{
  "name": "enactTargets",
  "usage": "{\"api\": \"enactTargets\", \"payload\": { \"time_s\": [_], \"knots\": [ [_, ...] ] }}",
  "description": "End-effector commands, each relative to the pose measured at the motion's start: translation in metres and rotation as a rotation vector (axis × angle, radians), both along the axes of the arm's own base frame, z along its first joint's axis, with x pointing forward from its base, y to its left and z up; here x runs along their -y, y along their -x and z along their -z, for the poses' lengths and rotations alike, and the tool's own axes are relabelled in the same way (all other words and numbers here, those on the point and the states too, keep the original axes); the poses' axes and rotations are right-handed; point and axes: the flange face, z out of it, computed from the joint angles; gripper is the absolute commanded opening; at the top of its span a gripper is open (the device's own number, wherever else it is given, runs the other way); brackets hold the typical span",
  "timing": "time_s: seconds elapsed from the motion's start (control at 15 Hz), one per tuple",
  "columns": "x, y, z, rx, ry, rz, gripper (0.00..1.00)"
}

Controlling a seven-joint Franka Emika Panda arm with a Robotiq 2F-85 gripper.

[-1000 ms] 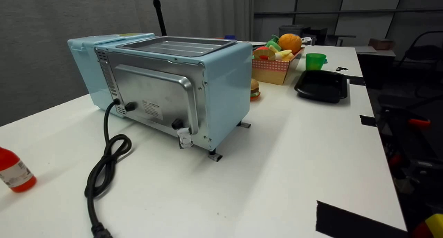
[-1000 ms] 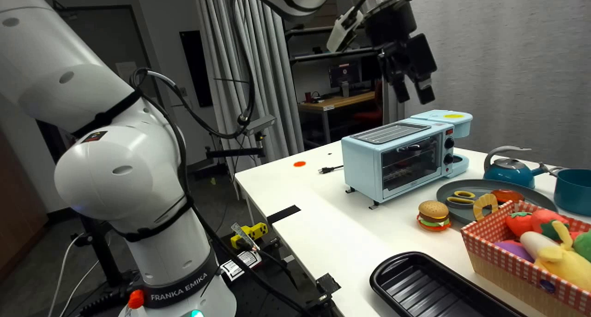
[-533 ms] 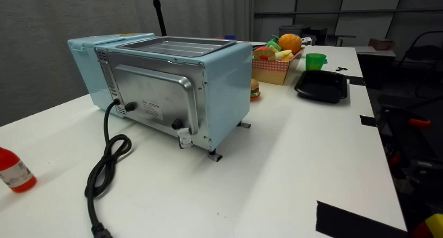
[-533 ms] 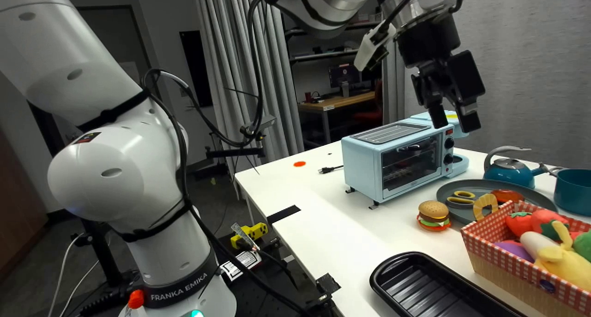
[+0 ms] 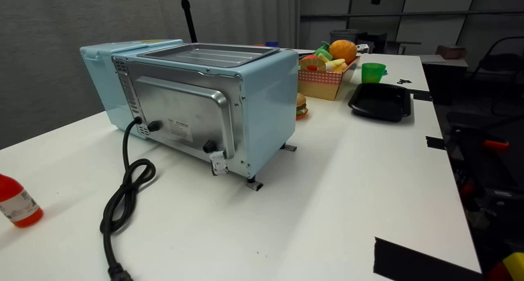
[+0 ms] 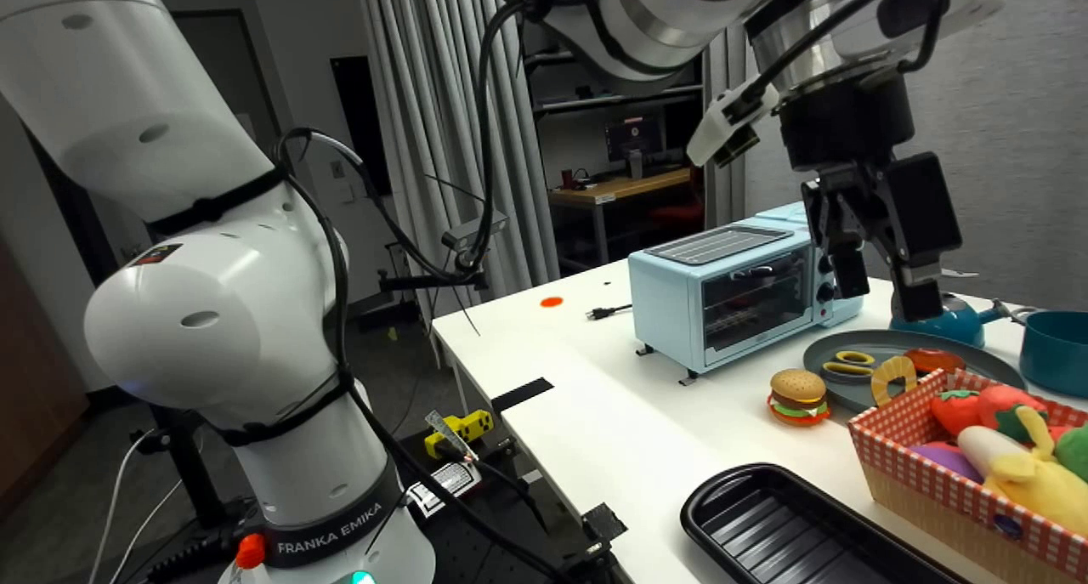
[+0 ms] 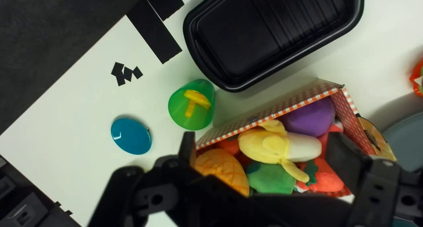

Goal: Pour the contents of the green cup into the brown box

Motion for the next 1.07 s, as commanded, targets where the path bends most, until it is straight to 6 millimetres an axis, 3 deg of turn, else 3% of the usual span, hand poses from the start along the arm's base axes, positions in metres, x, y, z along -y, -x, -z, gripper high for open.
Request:
{"api": "enactTargets", "payload": {
  "time_s": [0.0, 0.6, 1.0],
  "knots": [
    [0.025, -0.01, 0.019, 0.0, 0.029, -0.017, 1.0],
    [0.068, -0.034, 0.068, 0.021, 0.023, -0.046, 1.0],
    [0.097, -0.026, 0.086, -0.034, 0.02, -0.038, 1.0]
  ]
}}
